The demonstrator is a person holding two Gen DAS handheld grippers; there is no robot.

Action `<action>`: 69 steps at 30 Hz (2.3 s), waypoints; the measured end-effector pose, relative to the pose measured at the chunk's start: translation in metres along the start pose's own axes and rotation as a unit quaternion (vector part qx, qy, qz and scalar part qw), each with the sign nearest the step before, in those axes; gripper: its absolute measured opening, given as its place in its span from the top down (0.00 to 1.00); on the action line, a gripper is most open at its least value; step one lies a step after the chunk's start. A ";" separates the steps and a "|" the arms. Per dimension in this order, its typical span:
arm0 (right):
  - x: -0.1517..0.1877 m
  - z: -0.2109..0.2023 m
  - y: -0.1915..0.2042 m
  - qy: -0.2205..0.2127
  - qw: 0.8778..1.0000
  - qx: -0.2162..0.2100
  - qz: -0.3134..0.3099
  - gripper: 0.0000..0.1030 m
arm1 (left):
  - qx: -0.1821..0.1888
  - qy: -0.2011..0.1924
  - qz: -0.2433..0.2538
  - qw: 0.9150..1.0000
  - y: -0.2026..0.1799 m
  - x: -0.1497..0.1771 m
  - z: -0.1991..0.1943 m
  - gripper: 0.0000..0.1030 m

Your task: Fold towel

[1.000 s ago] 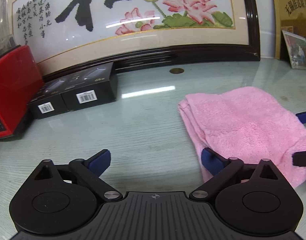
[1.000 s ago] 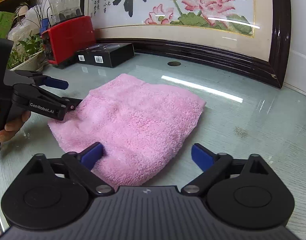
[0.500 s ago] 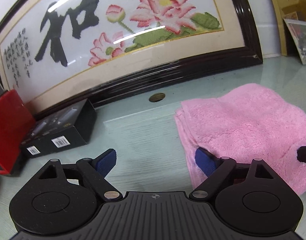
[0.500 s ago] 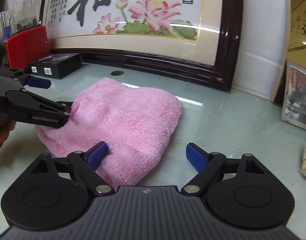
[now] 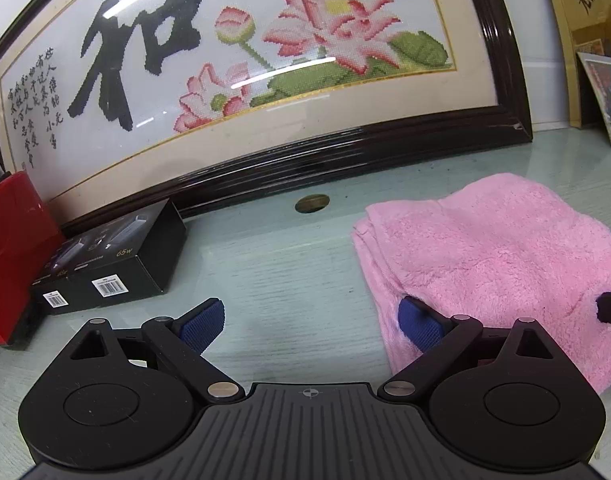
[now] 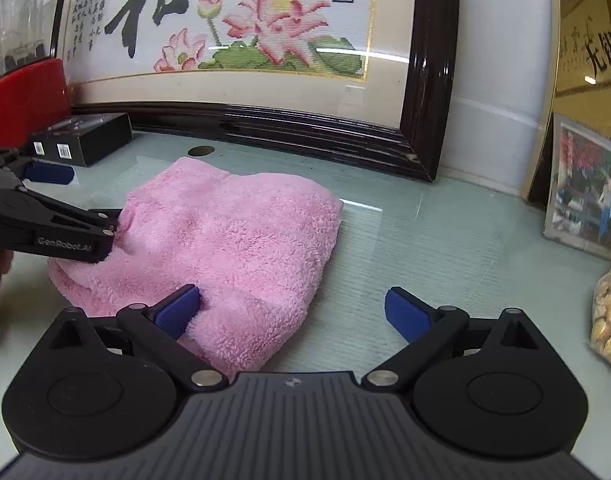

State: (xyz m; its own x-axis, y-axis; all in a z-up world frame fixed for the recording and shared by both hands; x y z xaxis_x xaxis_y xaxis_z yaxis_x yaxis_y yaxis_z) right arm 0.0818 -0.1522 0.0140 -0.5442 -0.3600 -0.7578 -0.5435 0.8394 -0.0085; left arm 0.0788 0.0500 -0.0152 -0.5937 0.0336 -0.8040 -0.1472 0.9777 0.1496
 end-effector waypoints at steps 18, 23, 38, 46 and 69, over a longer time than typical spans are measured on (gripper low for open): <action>0.007 -0.028 -0.005 -0.057 0.997 0.025 0.042 0.01 | 0.005 -0.049 -0.071 0.996 0.019 0.005 -0.046 0.01; 0.010 -0.031 -0.018 -0.056 0.995 0.040 0.074 0.01 | 0.006 -0.073 -0.077 0.994 0.018 0.007 -0.057 0.00; 0.019 -0.030 -0.016 -0.044 0.994 0.092 0.047 0.01 | 0.006 -0.082 -0.094 0.992 0.019 0.011 -0.066 0.00; 0.021 -0.031 -0.015 -0.043 0.993 0.104 0.043 0.01 | 0.003 -0.092 -0.106 0.990 0.023 0.012 -0.069 0.00; 0.023 -0.030 -0.017 -0.038 0.993 0.105 0.044 0.01 | 0.009 -0.134 -0.103 0.986 0.019 0.015 -0.081 0.00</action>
State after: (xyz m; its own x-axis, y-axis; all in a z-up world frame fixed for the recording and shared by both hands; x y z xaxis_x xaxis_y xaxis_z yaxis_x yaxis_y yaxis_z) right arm 0.0595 -0.1869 0.0167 -0.5305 -0.2558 -0.8082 -0.3464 0.9356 -0.0687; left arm 0.0031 0.0526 0.0227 -0.3228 -0.1142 -0.9396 -0.2267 0.9731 -0.0404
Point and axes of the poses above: each gripper's, at about its wrist camera, not at the fingertips, and z roughly the way its jaws point, y to its left, x to its underside, the point moved 2 cm from there along z, roughly the way its jaws point, and after that the axes turned 8 degrees about -z, right-handed, at the moved point
